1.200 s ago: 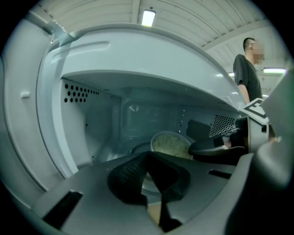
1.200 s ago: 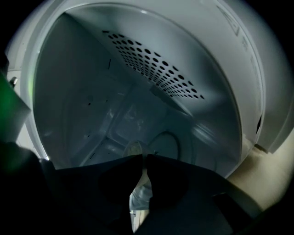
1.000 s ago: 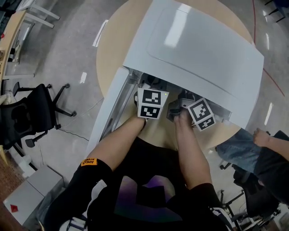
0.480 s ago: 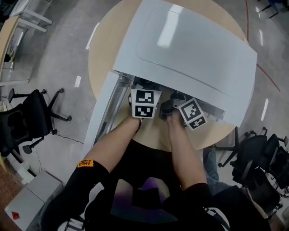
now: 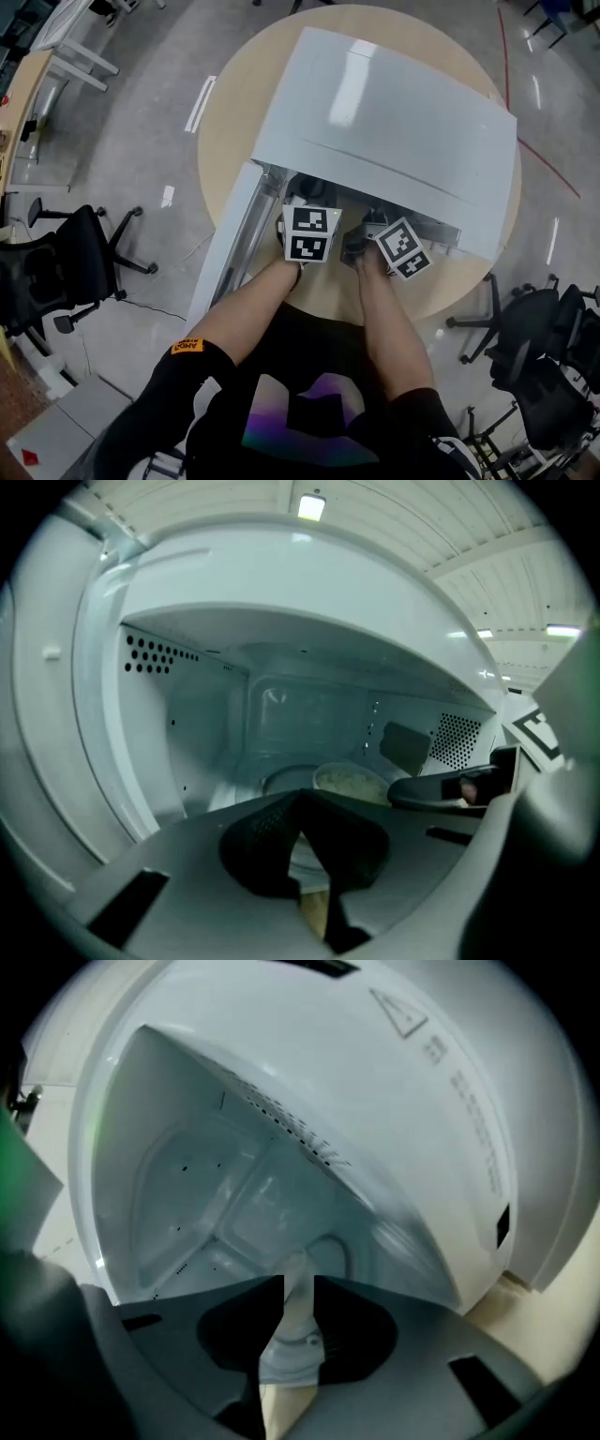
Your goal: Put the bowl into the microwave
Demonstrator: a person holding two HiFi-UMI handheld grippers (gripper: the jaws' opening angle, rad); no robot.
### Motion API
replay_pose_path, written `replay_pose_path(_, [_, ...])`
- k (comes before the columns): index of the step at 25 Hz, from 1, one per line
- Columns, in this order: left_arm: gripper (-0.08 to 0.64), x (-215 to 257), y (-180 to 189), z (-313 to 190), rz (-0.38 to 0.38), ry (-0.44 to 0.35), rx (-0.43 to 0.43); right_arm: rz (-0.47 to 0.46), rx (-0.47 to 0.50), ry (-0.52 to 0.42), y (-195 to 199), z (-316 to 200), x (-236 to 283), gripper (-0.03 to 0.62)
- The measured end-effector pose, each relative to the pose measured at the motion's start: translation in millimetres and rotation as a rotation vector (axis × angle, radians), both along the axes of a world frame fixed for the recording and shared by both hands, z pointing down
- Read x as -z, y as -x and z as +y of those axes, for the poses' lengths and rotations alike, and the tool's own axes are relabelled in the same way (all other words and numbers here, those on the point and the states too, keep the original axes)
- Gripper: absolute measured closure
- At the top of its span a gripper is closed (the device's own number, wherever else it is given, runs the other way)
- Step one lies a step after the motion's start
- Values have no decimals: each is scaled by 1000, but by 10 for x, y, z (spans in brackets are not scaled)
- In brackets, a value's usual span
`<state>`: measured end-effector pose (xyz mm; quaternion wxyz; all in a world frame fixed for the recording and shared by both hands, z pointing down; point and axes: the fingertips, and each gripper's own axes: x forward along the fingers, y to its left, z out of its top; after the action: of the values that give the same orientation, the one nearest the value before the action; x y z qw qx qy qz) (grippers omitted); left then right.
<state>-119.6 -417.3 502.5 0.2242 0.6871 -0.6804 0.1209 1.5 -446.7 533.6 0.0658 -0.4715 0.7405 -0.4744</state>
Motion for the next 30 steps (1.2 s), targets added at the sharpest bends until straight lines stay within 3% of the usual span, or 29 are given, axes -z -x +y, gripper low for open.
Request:
replay_pose_path(4, [514,78,-36,213,3,-2,-13,73,29,-30,-115,246,86,506])
replay_pose_path(9, [514,239,-160,435,10,-31,-32,164,90,-137,-183,537,400,506])
replay_pose_path(15, [514,853,-622,621,11,-187,-153,305,78,-323,-368,781,1013,508])
replay_pose_path(20, [514,1136,-885,817,57,-248,-236,397,86,-426,-432,1101,1334,509])
replay_pose_path(30, [514,1236,-1193,1165,98,-284,-334,556,66,-460,-694,1613,1408,567])
